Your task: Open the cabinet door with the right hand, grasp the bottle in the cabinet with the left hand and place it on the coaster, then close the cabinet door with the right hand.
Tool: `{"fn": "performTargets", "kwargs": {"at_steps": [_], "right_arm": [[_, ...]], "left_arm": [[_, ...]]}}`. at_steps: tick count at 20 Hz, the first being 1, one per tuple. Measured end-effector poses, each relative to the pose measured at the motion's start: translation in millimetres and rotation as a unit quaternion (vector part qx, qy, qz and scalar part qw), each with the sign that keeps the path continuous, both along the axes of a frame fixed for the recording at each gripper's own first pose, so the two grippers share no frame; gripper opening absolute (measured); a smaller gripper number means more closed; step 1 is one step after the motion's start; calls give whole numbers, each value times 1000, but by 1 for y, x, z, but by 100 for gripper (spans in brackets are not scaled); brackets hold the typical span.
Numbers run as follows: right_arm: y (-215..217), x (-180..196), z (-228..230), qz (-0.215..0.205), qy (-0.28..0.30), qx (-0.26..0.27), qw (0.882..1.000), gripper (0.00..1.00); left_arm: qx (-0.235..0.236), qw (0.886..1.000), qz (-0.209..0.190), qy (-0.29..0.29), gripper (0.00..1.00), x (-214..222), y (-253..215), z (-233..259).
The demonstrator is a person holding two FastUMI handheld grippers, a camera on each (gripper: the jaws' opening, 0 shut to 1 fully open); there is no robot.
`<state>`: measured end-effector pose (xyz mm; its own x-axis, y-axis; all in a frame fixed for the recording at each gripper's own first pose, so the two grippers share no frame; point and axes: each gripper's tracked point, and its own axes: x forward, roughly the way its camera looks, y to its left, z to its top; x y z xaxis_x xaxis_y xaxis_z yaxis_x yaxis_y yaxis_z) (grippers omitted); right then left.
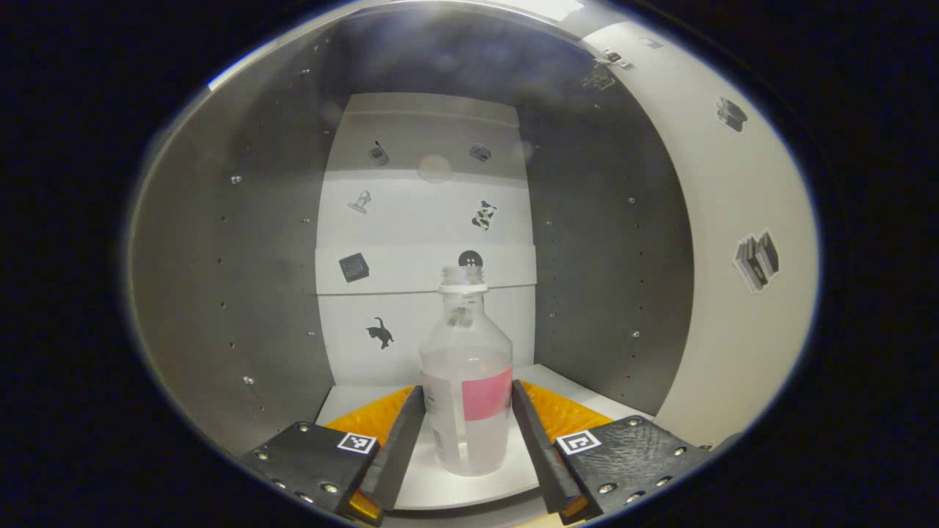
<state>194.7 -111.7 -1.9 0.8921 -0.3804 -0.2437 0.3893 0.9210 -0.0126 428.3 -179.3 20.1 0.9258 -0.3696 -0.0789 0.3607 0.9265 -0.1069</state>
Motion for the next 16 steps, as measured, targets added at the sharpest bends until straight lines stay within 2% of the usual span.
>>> {"fn": "performTargets", "kwargs": {"at_steps": [8, 9, 10, 11, 15, 16], "right_arm": [[-4, 0, -6, -1, 5, 17, 1000, 98], [-5, -1, -7, 0, 5, 17, 1000, 94], [-5, -3, -6, 0, 5, 17, 1000, 94], [-6, -4, -7, 1, 5, 17, 1000, 98], [-9, -9, -5, 3, 4, 20, 1000, 98], [-9, -9, -4, 5, 3, 21, 1000, 94]], "left_arm": [[8, 1000, -5, 7, 71, 2, -2, -2], [9, 1000, -4, 9, 71, 0, -1, -3], [6, 1000, -2, 9, 71, -2, -1, -2], [1, 1000, -2, 10, 75, -4, 0, -1], [-17, 1000, -3, 2, 73, -19, 3, 10], [-18, 1000, -3, 0, 73, -23, 4, 13]]}}
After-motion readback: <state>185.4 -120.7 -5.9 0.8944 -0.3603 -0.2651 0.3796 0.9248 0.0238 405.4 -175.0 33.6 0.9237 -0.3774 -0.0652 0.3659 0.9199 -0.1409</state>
